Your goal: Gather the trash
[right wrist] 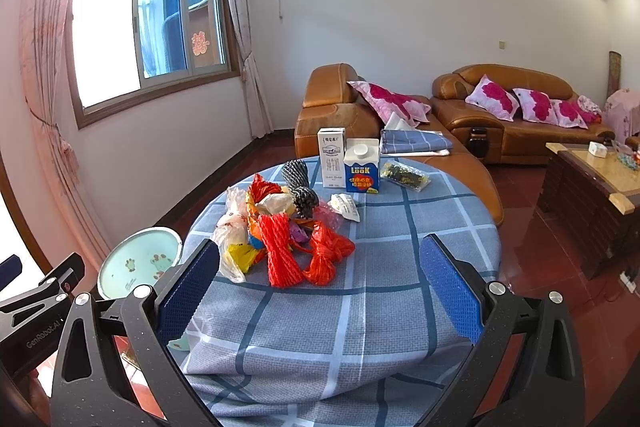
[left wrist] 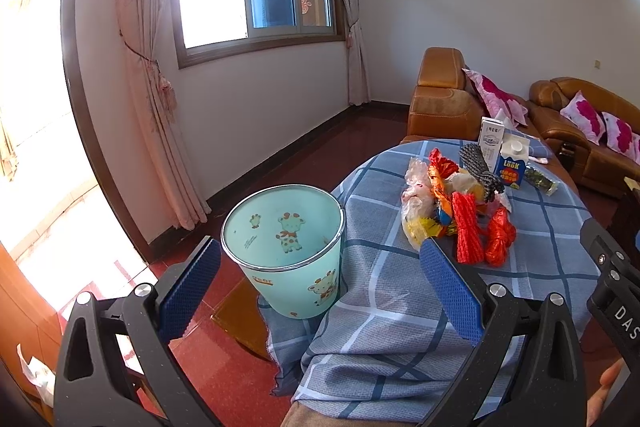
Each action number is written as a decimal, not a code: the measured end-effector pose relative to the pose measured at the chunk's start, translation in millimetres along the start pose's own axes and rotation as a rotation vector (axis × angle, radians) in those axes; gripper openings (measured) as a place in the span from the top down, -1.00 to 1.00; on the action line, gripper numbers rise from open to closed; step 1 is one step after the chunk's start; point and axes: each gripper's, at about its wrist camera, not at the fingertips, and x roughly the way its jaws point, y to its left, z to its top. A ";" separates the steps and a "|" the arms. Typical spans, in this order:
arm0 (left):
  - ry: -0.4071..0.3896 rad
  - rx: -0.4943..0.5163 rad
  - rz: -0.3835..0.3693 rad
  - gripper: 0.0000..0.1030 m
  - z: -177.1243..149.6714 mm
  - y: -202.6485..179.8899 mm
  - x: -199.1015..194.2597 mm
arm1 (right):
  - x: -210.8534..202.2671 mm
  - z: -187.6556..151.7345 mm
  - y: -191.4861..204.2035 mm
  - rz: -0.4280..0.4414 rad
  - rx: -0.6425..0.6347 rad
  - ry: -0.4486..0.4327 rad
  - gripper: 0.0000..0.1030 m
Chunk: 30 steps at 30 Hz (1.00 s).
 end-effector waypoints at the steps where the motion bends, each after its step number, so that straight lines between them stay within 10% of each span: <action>1: 0.000 0.000 0.001 -0.89 0.0 -0.1 -0.1 | -0.8 0.3 -0.4 0.000 0.000 -0.001 -0.91; 30: 0.009 -0.002 0.003 -0.89 0.4 1.9 3.1 | -0.6 0.4 0.3 0.006 0.006 0.002 -0.91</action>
